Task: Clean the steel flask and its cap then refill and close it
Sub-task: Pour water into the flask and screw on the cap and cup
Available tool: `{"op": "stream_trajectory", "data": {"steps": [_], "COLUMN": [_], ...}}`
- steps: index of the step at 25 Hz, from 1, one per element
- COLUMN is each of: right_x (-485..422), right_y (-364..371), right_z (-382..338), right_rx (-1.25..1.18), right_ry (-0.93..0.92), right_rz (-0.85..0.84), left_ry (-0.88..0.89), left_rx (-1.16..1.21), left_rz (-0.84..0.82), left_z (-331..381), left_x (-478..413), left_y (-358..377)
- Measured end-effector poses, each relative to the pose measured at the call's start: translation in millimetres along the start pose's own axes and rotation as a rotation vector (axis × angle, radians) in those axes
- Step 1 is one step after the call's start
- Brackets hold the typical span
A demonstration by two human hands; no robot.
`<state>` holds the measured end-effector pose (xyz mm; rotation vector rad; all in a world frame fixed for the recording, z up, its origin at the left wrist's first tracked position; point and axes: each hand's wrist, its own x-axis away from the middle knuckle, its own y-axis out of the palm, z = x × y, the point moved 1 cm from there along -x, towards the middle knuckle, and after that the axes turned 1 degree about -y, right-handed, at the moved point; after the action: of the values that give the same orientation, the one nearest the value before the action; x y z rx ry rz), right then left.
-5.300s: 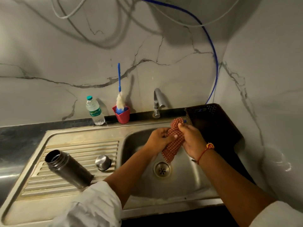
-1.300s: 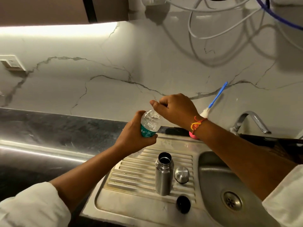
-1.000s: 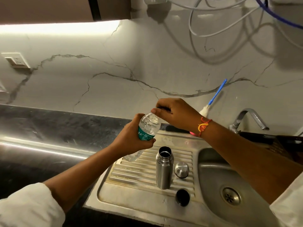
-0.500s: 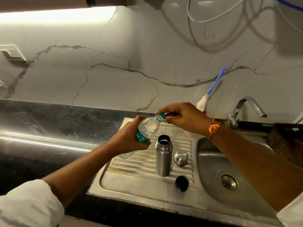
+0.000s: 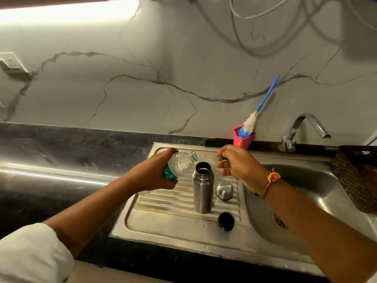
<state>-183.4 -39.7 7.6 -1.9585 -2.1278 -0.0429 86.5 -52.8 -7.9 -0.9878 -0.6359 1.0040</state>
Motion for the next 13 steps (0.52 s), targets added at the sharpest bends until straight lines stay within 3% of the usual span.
{"op": "stream_trajectory", "data": {"steps": [2,7,13], "right_x": [2.6,3.1,2.4], "right_y": [0.4,4.7,18.8], "right_z": [10.9,35.8,51.0], "right_rx": [0.006,0.476,0.620], "right_ry": [0.074,-0.071,-0.180], "right_rz": [0.021,-0.020,-0.061], "left_ry": [0.011,0.030,0.034], "left_rx": [-0.049,-0.173,-0.266], "left_rz": [-0.020,-0.052,-0.084], "left_z": [-2.0,-2.2,-0.1], "left_x": [0.8,-0.9,-4.2], "left_y": [-0.6,-1.5,-6.2]}}
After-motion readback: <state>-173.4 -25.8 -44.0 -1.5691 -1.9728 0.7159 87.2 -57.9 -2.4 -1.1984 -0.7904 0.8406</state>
